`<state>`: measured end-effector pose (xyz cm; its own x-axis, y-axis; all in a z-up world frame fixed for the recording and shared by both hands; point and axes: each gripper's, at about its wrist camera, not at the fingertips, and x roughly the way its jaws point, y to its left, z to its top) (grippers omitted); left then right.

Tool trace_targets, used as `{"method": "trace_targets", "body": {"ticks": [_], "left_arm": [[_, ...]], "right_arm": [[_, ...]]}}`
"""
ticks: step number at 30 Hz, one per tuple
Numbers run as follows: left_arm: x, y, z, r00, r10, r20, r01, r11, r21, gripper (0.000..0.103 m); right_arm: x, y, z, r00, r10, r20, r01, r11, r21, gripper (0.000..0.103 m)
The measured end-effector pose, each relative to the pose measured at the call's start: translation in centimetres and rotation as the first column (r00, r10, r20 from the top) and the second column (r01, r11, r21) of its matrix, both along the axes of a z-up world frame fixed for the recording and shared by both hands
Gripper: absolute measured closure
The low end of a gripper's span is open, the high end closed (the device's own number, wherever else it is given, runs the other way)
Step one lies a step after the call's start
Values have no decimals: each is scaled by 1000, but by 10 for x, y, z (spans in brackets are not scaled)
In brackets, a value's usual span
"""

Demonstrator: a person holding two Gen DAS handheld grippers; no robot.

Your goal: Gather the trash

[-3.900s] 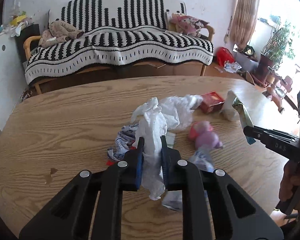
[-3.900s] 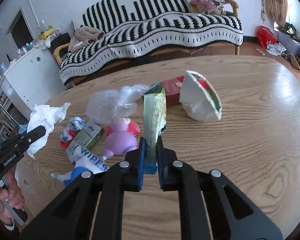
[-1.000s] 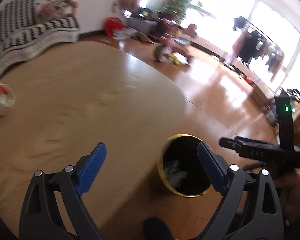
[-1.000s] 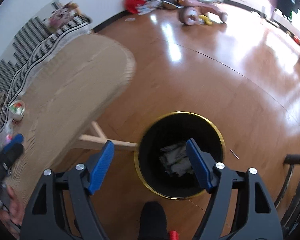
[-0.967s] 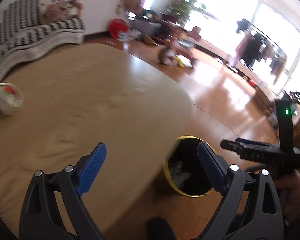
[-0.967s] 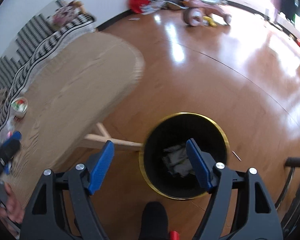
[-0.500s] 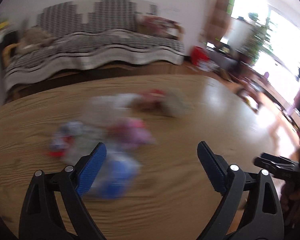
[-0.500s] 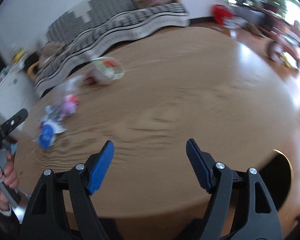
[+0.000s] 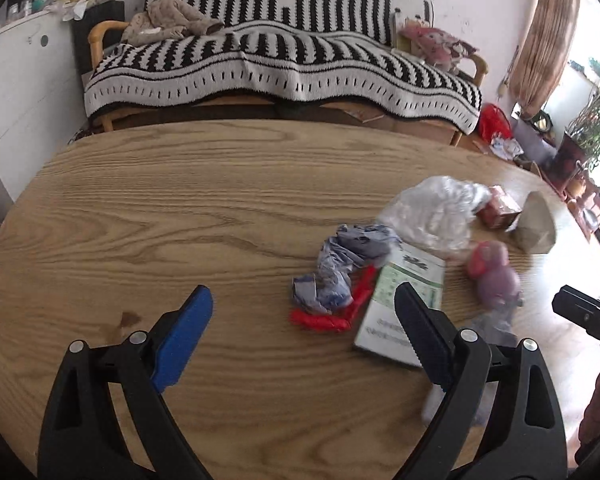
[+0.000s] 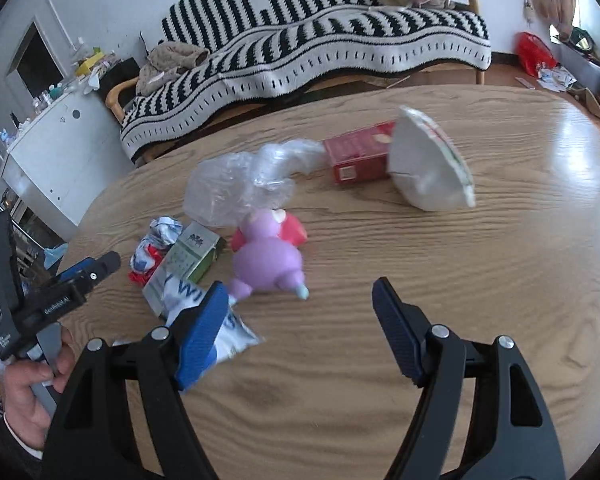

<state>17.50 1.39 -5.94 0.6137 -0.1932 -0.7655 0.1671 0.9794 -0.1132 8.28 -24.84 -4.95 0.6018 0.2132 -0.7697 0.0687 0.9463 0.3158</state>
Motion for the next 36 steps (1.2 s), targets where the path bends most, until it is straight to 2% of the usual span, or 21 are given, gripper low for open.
{"method": "trace_targets", "body": {"ticks": [9, 10, 11, 12, 13, 14, 16, 19, 26, 29, 31, 36], "left_arm": [[33, -11, -27, 999, -11, -52, 10, 1000, -18, 15], [34, -12, -28, 998, -19, -51, 18, 1000, -21, 23], [35, -13, -30, 998, -28, -54, 27, 999, -30, 38], [35, -13, -30, 998, -32, -55, 30, 999, -35, 42], [35, -14, -29, 998, -38, -51, 36, 999, -38, 57], [35, -14, -29, 997, -48, -61, 45, 998, -46, 71], [31, -13, -27, 997, -49, -58, 46, 998, -50, 78], [26, -9, -15, 999, -28, -25, 27, 997, -67, 80], [10, 7, 21, 998, 26, 51, -20, 992, -127, 80], [4, 9, 32, 997, 41, 70, -28, 984, -178, 80], [6, 4, 24, 999, 26, 41, -18, 983, -184, 80], [8, -12, 0, 998, 2, -70, -11, 991, -135, 80]], "right_arm": [[44, 7, -33, 998, 10, -54, -7, 998, 62, 31], [45, 9, -34, 998, 18, -56, -14, 997, 72, 31], [46, 12, -35, 998, 29, -51, -25, 997, 77, 31], [48, 15, -35, 998, 42, -51, -38, 996, 80, 32], [48, 18, -35, 997, 62, -51, -57, 994, 93, 38], [48, 20, -35, 996, 77, -49, -72, 991, 109, 50], [48, 24, -31, 994, 102, -30, -97, 985, 141, 66], [42, 29, -20, 996, 93, 3, -93, 992, 82, 69], [20, 9, 10, 995, 47, 86, -56, 994, 97, 70], [8, 3, 18, 994, 49, 100, -57, 995, 85, 70], [2, 0, 21, 994, 47, 101, -55, 996, 71, 70], [-16, -8, 21, 996, 48, 81, -50, 998, 30, 70]]}}
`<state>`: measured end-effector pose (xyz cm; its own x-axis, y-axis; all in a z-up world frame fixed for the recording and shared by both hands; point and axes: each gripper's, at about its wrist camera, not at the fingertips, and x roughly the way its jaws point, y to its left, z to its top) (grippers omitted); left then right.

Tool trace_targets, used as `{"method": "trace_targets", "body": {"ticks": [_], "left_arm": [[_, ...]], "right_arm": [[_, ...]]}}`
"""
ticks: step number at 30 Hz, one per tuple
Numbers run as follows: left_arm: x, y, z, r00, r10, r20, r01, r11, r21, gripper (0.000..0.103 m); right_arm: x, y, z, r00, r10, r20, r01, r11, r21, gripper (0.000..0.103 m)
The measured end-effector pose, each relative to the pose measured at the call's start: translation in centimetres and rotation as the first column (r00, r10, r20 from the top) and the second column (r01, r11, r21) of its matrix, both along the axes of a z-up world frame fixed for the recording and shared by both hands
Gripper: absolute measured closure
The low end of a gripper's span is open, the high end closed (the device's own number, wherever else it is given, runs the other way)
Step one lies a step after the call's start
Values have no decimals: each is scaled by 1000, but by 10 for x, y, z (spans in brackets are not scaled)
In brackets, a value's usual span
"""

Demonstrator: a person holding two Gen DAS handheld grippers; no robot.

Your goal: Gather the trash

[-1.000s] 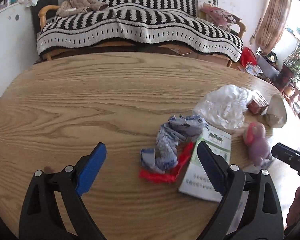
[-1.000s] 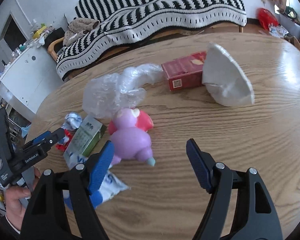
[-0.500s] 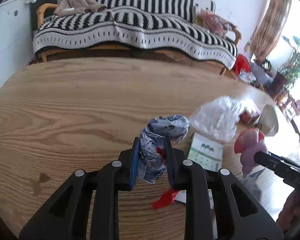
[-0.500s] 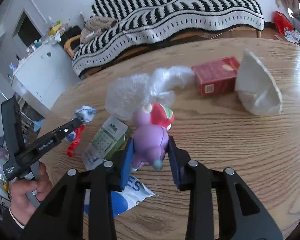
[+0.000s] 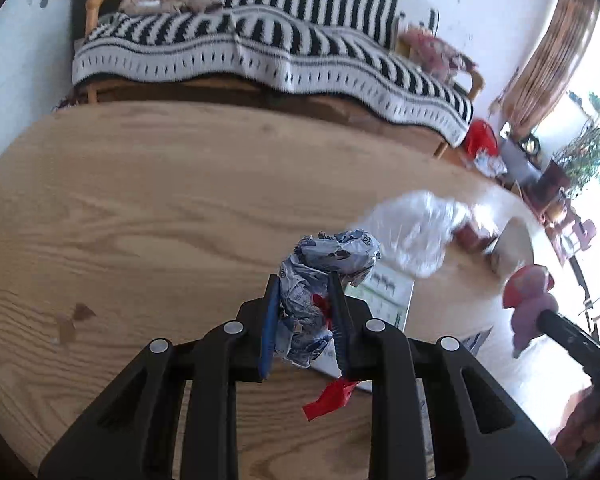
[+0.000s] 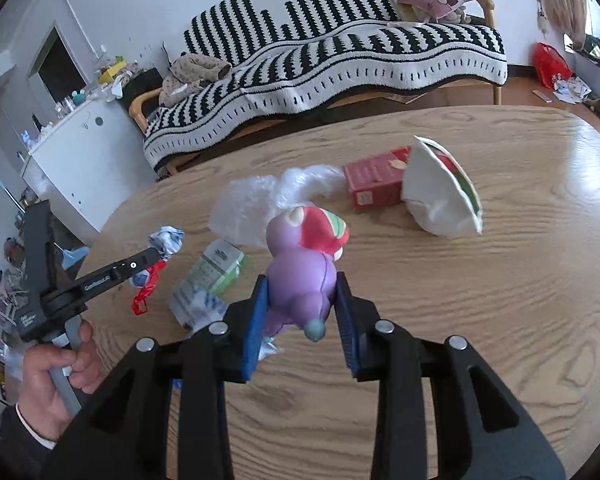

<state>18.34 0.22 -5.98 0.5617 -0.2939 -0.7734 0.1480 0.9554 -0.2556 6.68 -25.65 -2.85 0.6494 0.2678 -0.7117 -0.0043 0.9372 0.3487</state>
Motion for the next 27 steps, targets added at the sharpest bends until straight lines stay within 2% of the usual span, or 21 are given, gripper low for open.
{"method": "trace_targets", "body": {"ticks": [6, 7, 9, 10, 11, 17, 22, 24, 25, 26, 27], "left_arm": [[3, 11, -20, 997, 56, -48, -55, 998, 33, 77], [4, 15, -23, 997, 61, -57, -59, 998, 25, 72], [5, 20, -26, 995, 73, -65, -72, 997, 19, 55], [5, 22, -27, 995, 81, -65, -80, 997, 18, 41], [5, 24, -27, 994, 92, -61, -91, 996, 18, 36], [13, 30, -28, 990, 128, -63, -129, 992, -14, 31], [18, 12, -29, 996, 89, -30, -88, 996, 23, 31], [21, 8, -29, 998, 61, -26, -61, 998, 11, 47], [21, 7, -28, 999, 44, -32, -45, 999, -7, 69], [22, 6, -26, 999, 41, -32, -42, 999, -14, 76], [21, 6, -23, 999, 47, -20, -47, 999, -12, 78]], "right_arm": [[-16, -16, -2, 1000, -13, -8, 13, 1000, -7, 70], [-18, -19, -2, 1000, -14, -8, 14, 1000, -7, 70], [-21, -23, -2, 1000, -19, -7, 19, 1000, -4, 70], [-21, -25, -1, 1000, -21, -7, 21, 1000, -2, 70], [-21, -26, -1, 1000, -22, -6, 22, 1000, 0, 70], [-18, -23, 0, 1000, -18, -8, 18, 1000, 0, 70], [-16, -15, -5, 1000, -9, -16, 9, 1000, -13, 70], [-15, -14, -5, 1000, -8, -17, 7, 1000, -17, 70], [-14, -13, -6, 1000, -8, -18, 8, 1000, -18, 70], [-13, -15, -6, 1000, -7, -18, 7, 1000, -18, 70], [-13, -16, -6, 1000, -8, -18, 8, 1000, -18, 70]]}}
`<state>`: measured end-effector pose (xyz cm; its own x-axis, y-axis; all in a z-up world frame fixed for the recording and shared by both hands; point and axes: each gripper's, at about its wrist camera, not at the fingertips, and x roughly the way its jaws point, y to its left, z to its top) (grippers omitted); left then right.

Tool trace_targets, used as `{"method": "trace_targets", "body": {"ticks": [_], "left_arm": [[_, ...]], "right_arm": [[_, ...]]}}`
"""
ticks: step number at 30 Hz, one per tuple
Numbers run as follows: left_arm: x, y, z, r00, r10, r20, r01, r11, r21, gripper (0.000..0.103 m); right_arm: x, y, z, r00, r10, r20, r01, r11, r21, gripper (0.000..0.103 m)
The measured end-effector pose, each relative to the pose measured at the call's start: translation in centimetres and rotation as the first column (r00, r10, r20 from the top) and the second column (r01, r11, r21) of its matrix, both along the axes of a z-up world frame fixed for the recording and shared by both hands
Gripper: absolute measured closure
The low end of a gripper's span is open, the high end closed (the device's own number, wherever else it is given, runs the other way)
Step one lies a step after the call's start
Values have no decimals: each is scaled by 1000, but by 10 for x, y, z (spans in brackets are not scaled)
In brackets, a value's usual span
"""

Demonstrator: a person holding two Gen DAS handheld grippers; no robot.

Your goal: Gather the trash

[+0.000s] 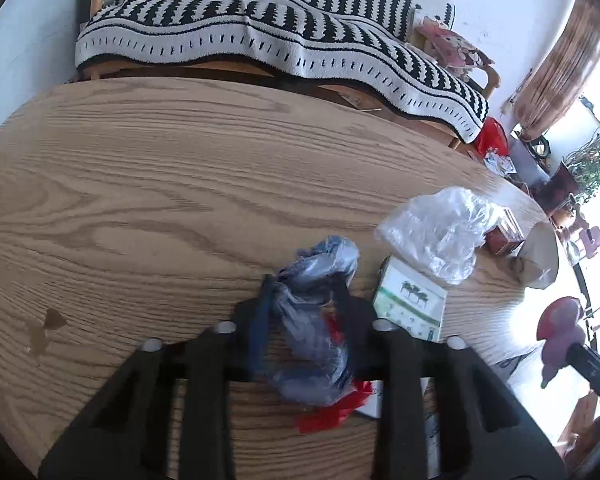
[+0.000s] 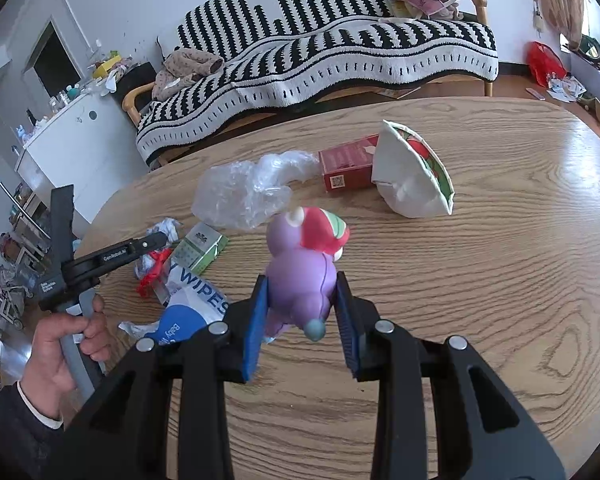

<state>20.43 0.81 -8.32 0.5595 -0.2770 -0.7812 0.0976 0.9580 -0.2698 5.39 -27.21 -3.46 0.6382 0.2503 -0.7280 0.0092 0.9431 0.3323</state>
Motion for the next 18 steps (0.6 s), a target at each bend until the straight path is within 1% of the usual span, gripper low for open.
{"method": "trace_targets", "body": {"ticks": [3, 6, 8, 10, 12, 14, 16, 18], "left_arm": [[-4, 6, 17, 998, 22, 58, -21, 1000, -10, 79], [-10, 16, 37, 993, 58, 106, -54, 998, -40, 79], [-16, 20, 50, 985, 84, 150, -80, 996, -31, 79], [-21, 22, 61, 981, 86, 176, -81, 996, -33, 79], [-29, 19, 68, 982, 61, 178, -51, 997, -63, 79], [-32, 10, 72, 986, 18, 167, -6, 997, -71, 79], [-38, -8, 71, 988, -45, 147, 47, 999, -10, 79], [-44, -24, 65, 987, -105, 125, 103, 994, 17, 79]], "right_arm": [[1, 0, 0, 1000, -1, 3, 1, 1000, 3, 70], [1, 2, 1, 1000, -1, 11, 1, 1000, 1, 70], [-1, 2, 3, 1000, 0, 15, 0, 1000, 2, 70], [-2, 1, 4, 1000, 1, 17, -1, 1000, 2, 70], [-6, 0, 5, 1000, 1, 19, -1, 1000, 0, 70], [-10, -2, 7, 1000, -1, 21, 1, 1000, -4, 70], [-14, -6, 8, 1000, -3, 20, 3, 1000, -5, 70], [-21, -10, 10, 1000, -11, 22, 11, 1000, -5, 70]]}}
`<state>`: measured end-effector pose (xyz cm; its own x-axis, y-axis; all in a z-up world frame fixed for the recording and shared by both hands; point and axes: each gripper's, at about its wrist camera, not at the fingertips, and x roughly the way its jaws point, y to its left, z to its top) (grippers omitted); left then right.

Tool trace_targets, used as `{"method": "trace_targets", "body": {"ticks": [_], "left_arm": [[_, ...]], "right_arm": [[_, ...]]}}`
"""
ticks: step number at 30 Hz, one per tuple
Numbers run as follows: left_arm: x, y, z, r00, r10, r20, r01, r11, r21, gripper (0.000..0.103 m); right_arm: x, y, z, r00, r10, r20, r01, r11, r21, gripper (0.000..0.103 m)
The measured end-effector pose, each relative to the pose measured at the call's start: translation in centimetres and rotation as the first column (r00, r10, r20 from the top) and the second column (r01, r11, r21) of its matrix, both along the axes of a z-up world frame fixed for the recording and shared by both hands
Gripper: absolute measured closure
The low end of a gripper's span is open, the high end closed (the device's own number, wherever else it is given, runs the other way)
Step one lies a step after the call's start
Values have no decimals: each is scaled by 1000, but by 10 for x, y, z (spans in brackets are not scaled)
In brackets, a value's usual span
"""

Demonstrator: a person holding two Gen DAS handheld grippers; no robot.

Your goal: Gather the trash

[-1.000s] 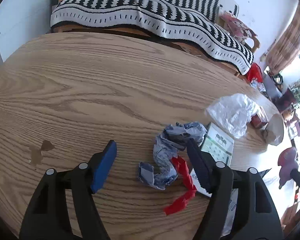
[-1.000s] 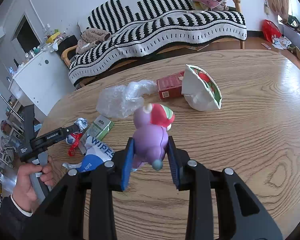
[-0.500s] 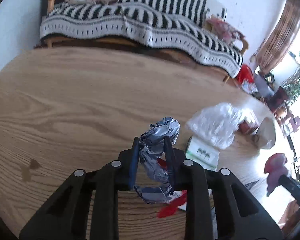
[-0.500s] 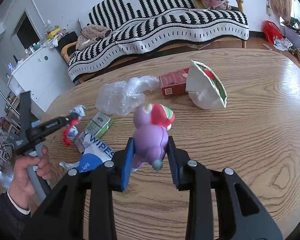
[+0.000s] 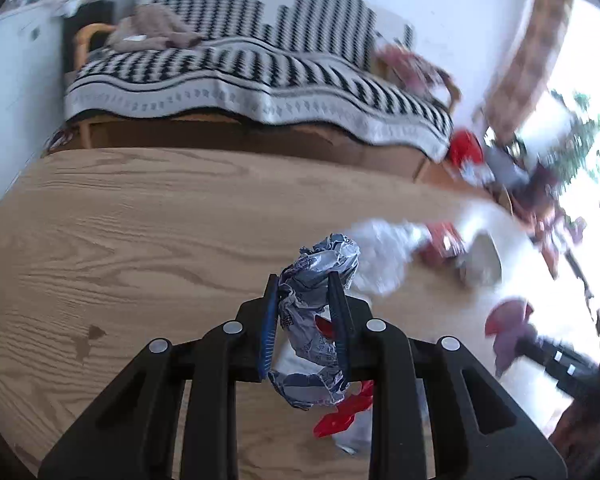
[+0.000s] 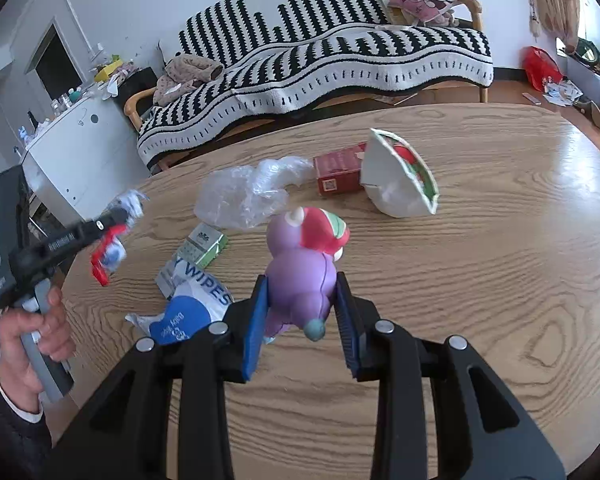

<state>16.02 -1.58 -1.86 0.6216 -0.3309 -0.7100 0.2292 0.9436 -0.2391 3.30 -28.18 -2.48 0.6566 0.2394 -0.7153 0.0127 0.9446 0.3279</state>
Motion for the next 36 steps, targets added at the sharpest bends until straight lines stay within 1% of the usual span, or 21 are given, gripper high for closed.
{"method": "trace_targets", "body": {"ticks": [2, 3, 4, 6, 7, 8, 10, 12, 14, 16, 18, 19, 22, 24, 25, 27, 29, 32, 34, 36], "left_arm": [[0, -10, -9, 999, -41, -36, 41, 999, 14, 79], [-2, -12, -15, 998, -41, -46, 43, 999, 32, 79], [-2, -13, -21, 998, -38, -58, 41, 998, 51, 76], [-2, -13, -30, 995, -41, -94, 46, 998, 53, 57], [-3, -11, -32, 995, -40, -95, 45, 998, 51, 42], [-6, -7, -32, 996, -27, -80, 32, 997, 63, 37], [-9, -2, -33, 998, -13, -67, 19, 996, 92, 36], [-8, 10, -35, 997, 21, -75, -14, 996, 91, 35], [-3, 22, -37, 994, 72, -81, -66, 995, 76, 34], [4, 34, -41, 986, 125, -106, -123, 992, 30, 34], [11, 35, -46, 984, 117, -135, -121, 992, -23, 34], [13, 33, -48, 984, 113, -134, -117, 993, -20, 33], [20, 20, -54, 986, 105, -126, -103, 994, 19, 30], [26, 16, -59, 985, 100, -139, -99, 995, 10, 30], [28, 15, -61, 985, 96, -144, -97, 995, 0, 31], [29, 16, -61, 986, 87, -142, -90, 996, -12, 51], [29, 13, -58, 988, 61, -142, -66, 997, -35, 84], [25, 10, -50, 991, 59, -117, -59, 998, 4, 88], [23, 11, -41, 992, 70, -103, -70, 998, 0, 88], [20, 15, -29, 992, 100, -82, -101, 995, -8, 88]], "right_arm": [[-6, -5, 1, 1000, -7, -1, 7, 1000, 0, 70], [-9, -8, 1, 1000, -8, -3, 8, 1000, 1, 70], [-12, -10, 1, 1000, -10, -4, 10, 1000, 2, 70], [-16, -16, 2, 1000, -14, -6, 14, 1000, 4, 70], [-17, -18, 2, 1000, -15, -5, 15, 1000, 4, 70], [-20, -21, 3, 1000, -17, -2, 17, 1000, 5, 70], [-22, -24, 4, 1000, -20, 1, 20, 1000, 8, 70], [-23, -27, 4, 1000, -22, 3, 22, 1000, 12, 70], [-24, -26, 5, 1000, -21, 4, 21, 1000, 15, 70], [-24, -22, 5, 1000, -14, 5, 14, 1000, 11, 70], [-24, -20, 5, 1000, -9, 4, 9, 1000, 7, 70], [-24, -20, 5, 1000, -8, 4, 8, 1000, 5, 70], [-22, -23, 3, 1000, -13, -3, 13, 1000, 3, 70], [-21, -24, 1, 1000, -16, -7, 16, 1000, 2, 70], [-21, -24, 1, 1000, -17, -8, 17, 1000, 0, 70], [-20, -24, 0, 1000, -16, -9, 16, 1000, -3, 70], [-19, -23, 1, 1000, -17, -9, 17, 1000, -5, 70], [-18, -23, 2, 1000, -20, -6, 20, 1000, -3, 70], [-19, -23, 4, 1000, -20, 1, 20, 1000, -3, 70], [-22, -24, 6, 1000, -20, 9, 20, 1000, -6, 70]]}}
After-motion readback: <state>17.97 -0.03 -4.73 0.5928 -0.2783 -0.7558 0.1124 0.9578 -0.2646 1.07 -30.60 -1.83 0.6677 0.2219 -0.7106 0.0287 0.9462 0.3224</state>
